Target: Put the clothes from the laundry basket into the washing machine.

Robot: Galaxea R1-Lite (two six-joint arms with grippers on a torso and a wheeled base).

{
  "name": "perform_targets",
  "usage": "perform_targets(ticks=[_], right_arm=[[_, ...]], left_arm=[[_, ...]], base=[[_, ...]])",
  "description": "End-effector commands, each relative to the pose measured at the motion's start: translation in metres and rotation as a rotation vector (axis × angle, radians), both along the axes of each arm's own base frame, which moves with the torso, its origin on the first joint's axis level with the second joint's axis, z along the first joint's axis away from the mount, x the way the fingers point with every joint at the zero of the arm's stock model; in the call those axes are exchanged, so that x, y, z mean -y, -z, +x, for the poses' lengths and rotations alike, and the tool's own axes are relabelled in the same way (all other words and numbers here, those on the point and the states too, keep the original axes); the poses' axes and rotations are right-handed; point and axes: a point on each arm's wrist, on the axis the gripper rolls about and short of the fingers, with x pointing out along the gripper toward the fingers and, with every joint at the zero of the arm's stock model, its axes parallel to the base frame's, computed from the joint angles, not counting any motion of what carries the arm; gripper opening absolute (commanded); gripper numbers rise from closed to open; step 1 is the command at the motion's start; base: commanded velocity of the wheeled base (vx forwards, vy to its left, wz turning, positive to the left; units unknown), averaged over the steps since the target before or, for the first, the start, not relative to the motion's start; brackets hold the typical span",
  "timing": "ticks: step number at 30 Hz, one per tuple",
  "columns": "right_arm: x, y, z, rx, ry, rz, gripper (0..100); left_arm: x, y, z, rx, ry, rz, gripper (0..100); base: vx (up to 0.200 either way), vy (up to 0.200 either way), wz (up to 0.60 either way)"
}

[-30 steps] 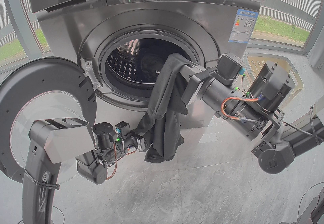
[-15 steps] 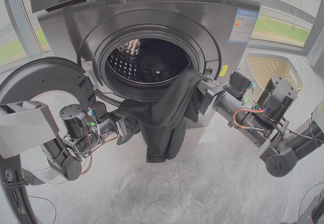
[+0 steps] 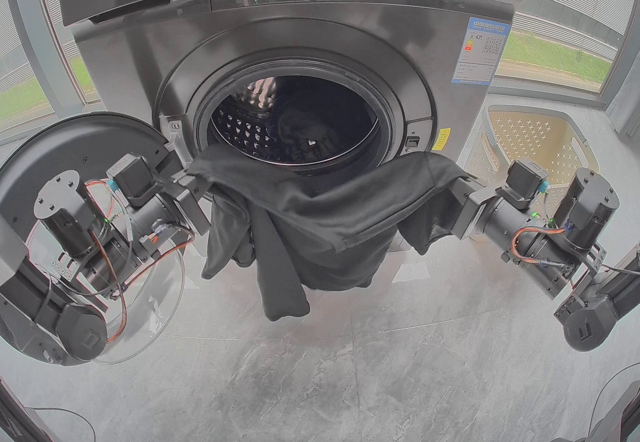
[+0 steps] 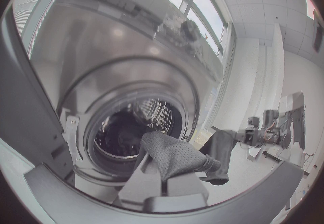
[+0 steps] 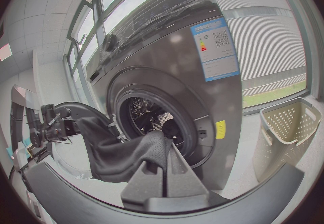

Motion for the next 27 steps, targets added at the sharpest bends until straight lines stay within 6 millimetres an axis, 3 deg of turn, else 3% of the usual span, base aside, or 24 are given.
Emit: perform_targets(ticks=[1, 9, 27], right_arm=[[0.015, 0.001, 0.007, 0.005, 0.056, 0.003, 0], [0.022, -0.006, 0.018, 0.028, 0.118, 0.029, 0], [0.024, -0.020, 0.021, 0.066, 0.146, 0.077, 0]], left_arm=[[-0.006, -0.028, -0.014, 0.089, -0.002, -0.045, 0], [-0.012, -0.043, -0.031, 0.139, -0.005, -0.065, 0], [-0.013, -0.029, -0.024, 0.091, -0.022, -0.041, 0]], base=[[0.000, 0.000, 0.00], [0.000, 0.000, 0.00], [0.000, 0.000, 0.00]])
